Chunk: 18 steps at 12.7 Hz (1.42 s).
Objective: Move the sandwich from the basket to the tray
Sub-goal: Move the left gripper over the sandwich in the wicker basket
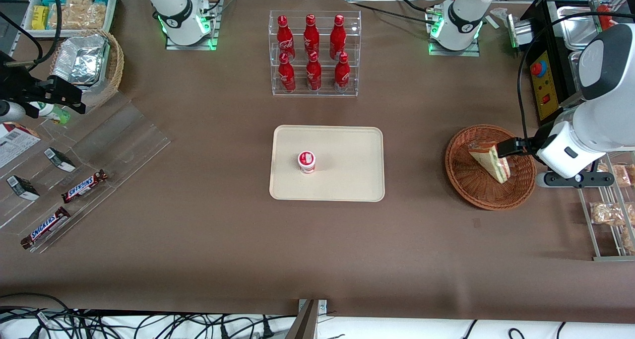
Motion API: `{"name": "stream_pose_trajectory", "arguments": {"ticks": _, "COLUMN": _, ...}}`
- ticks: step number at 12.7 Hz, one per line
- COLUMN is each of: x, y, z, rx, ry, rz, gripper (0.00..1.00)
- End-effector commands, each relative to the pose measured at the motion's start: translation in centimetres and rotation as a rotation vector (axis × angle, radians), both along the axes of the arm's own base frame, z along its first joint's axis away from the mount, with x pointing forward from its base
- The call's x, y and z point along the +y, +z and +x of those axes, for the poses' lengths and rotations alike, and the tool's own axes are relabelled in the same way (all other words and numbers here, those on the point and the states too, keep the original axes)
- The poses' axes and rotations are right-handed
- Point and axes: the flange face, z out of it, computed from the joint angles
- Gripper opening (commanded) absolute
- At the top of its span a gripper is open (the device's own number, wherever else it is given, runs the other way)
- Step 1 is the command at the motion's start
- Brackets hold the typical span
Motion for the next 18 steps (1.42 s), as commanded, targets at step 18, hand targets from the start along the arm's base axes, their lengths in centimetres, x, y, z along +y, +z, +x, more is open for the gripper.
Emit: {"name": "stream_pose_trajectory", "arguments": {"ticks": 18, "x": 7.0, "y": -10.0, "z": 1.3, "rx": 0.086, "ry": 0.309, "rz": 0.09, "gripper": 1.0}}
